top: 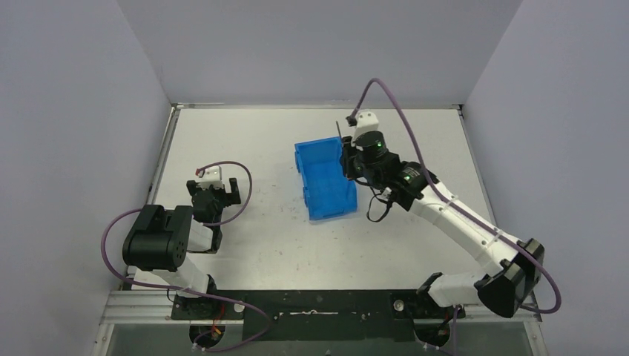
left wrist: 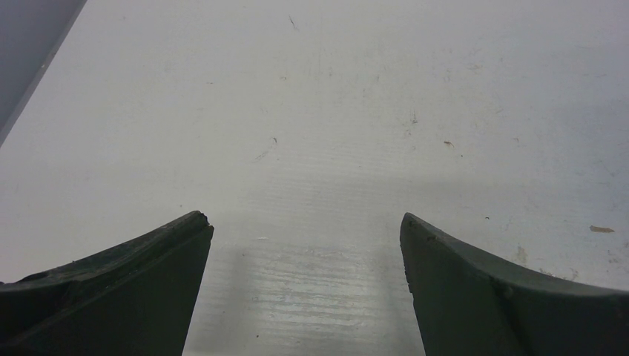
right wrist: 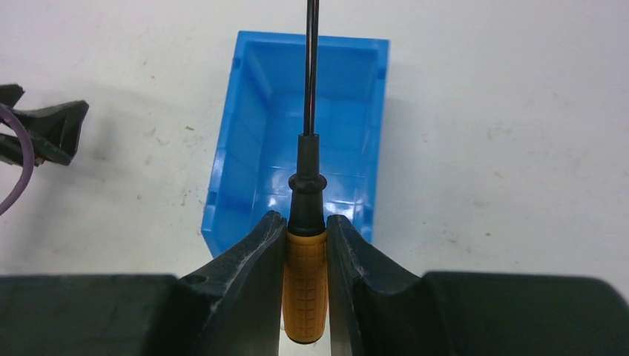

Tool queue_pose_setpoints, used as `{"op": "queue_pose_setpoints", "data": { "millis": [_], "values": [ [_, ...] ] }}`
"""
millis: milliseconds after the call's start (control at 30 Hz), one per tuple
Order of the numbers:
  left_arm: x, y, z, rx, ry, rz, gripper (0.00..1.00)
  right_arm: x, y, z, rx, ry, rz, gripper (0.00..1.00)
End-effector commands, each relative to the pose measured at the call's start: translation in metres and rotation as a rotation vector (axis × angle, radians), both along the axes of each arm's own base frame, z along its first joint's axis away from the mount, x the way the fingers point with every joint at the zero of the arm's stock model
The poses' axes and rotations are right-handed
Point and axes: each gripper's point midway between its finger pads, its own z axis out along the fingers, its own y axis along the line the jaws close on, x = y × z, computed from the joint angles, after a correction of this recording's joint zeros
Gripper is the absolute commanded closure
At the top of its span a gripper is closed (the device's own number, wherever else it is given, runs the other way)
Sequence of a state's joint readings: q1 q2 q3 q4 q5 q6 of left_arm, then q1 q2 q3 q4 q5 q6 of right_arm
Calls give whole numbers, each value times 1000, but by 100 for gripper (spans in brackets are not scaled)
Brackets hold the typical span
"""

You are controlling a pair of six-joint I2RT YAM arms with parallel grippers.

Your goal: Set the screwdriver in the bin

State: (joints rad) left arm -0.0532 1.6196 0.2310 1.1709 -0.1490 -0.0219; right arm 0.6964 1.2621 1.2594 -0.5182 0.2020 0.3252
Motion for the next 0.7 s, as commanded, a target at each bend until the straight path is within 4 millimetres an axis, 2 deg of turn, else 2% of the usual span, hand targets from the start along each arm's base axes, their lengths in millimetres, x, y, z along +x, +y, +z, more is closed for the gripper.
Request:
{"op": "queue_pose_setpoints", "data": {
  "millis": [0, 133, 333, 433, 667],
  "values": [
    [11, -4, 20, -10, -71, -13, 3, 14, 45, -30, -43, 34, 77, 100],
    [11, -4, 19, -10, -70, -12, 3, 19, 69, -80, -111, 122, 129, 100],
    [11, -4, 20, -10, -70, -12, 3, 31, 79, -140, -201, 196, 151, 100],
    [11, -4, 20, -11, -71, -12, 3, 38, 79, -164, -247, 234, 144, 100],
    [11, -4, 20, -10, -70, -12, 3, 51, 80, -200, -255, 280, 121, 100]
  ]
}}
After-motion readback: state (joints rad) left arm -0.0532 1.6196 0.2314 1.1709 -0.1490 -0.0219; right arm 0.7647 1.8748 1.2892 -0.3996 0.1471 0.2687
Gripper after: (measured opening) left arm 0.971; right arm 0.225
